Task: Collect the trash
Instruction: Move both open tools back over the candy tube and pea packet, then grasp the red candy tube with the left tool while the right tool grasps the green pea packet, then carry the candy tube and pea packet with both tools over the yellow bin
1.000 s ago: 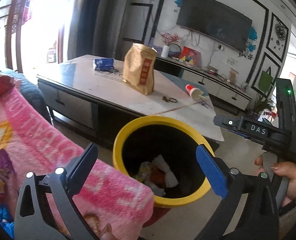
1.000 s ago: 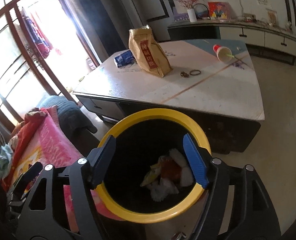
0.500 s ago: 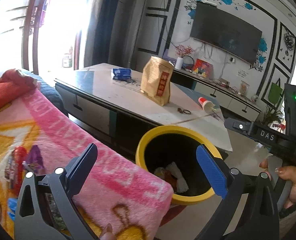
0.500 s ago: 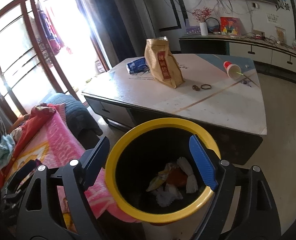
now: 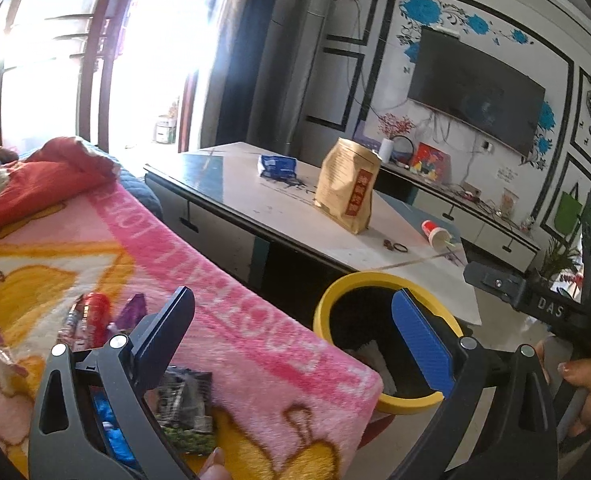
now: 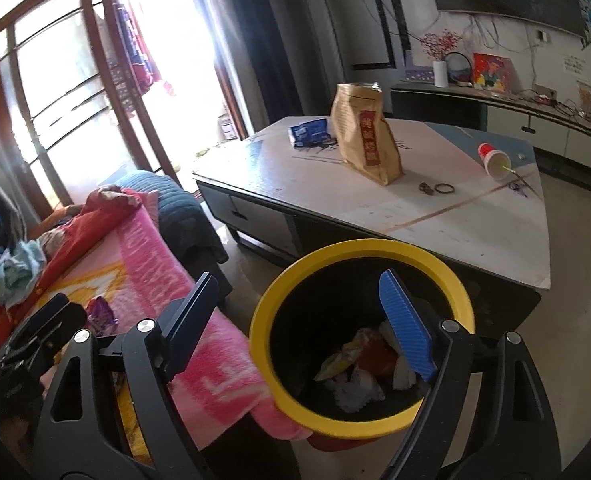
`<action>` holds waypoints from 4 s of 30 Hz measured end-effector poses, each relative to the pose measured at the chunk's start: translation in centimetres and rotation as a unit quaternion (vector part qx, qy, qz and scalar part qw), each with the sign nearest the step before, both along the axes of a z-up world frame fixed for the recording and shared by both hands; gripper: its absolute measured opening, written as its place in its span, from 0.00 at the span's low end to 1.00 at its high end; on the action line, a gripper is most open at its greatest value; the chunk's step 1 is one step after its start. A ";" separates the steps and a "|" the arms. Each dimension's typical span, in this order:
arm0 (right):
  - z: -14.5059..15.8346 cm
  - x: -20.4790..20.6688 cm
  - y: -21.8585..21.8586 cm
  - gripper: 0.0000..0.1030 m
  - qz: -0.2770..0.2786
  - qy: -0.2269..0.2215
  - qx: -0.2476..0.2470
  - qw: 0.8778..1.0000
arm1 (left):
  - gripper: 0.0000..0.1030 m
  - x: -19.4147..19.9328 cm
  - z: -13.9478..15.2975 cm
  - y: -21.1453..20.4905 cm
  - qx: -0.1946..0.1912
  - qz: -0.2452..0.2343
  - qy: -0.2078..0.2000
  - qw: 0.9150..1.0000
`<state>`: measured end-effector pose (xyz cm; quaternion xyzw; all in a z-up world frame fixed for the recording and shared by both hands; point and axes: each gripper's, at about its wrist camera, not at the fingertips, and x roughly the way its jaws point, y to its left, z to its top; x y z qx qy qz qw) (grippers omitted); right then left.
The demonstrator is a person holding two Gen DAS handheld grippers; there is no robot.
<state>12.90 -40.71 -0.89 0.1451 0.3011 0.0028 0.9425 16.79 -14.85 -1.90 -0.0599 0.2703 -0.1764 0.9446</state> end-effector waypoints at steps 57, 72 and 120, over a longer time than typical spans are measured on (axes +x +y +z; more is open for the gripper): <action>-4.3 1.9 20.3 0.69 0.230 0.070 -0.079 0.968 | 0.58 0.7 -3.8 17.8 -0.074 0.145 0.119 0.980; -6.8 4.3 21.5 0.44 0.249 0.110 -0.051 0.961 | 0.29 4.5 -7.1 16.0 -0.084 0.109 0.191 0.972; -4.2 4.8 15.8 0.16 0.237 0.100 0.041 0.965 | 0.28 3.0 -3.1 12.8 -0.097 0.067 0.136 0.984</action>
